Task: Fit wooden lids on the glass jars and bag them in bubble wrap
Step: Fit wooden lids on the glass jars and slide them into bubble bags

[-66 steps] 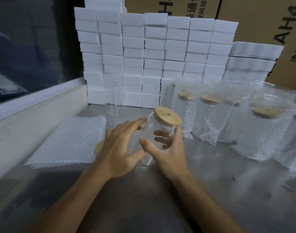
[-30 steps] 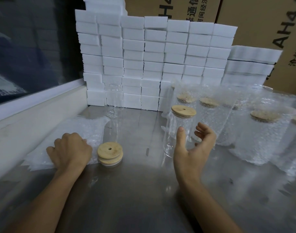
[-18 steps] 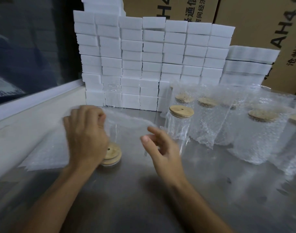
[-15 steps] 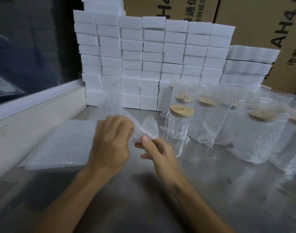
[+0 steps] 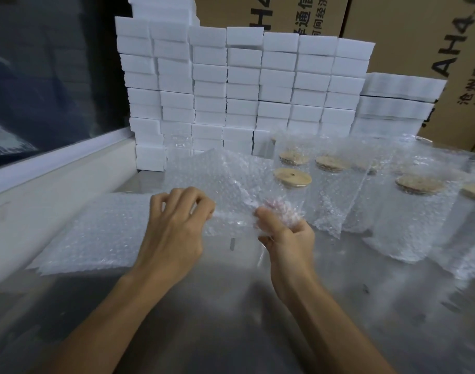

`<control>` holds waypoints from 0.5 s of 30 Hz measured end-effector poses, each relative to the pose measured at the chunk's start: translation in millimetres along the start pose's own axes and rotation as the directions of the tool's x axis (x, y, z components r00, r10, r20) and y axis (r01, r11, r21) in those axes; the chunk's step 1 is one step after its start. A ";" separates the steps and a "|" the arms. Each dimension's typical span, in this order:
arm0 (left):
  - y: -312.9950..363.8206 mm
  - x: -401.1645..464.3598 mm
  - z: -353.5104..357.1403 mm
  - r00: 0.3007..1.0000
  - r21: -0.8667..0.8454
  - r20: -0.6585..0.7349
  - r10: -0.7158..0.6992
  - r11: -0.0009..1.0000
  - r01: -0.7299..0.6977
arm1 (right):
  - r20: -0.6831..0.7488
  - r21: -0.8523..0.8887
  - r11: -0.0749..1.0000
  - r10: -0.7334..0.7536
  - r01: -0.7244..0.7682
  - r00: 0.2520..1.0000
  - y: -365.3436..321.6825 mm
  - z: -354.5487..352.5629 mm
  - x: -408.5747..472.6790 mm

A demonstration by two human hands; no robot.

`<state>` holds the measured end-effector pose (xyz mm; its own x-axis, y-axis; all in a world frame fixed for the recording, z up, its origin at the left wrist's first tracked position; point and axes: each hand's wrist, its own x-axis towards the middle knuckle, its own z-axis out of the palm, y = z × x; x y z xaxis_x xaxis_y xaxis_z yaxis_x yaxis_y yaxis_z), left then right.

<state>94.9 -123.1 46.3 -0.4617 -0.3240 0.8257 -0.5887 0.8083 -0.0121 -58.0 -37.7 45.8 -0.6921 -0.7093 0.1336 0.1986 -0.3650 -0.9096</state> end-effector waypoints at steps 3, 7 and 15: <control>-10.9 0.3 -0.2 0.996 0.091 -0.033 -0.082 0.992 0.084 | 0.028 -0.062 0.998 -0.030 0.032 0.999 1.2 -1.6 0.5; -17.4 -3.9 1.5 0.977 0.183 -0.027 -0.209 0.960 0.211 | 0.113 -0.223 0.973 -0.034 0.059 0.993 9.2 -2.7 -1.5; 19.0 -7.8 7.7 0.985 -0.182 0.144 -0.098 0.975 0.124 | 0.245 -0.205 0.979 0.041 0.010 0.969 25.6 2.9 -10.4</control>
<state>82.2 -109.1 35.3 -0.4924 -0.4695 0.7329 -0.5107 0.8377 0.1935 -43.7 -41.4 22.2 -0.4924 -0.8498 0.1880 0.0449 -0.2405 -0.9696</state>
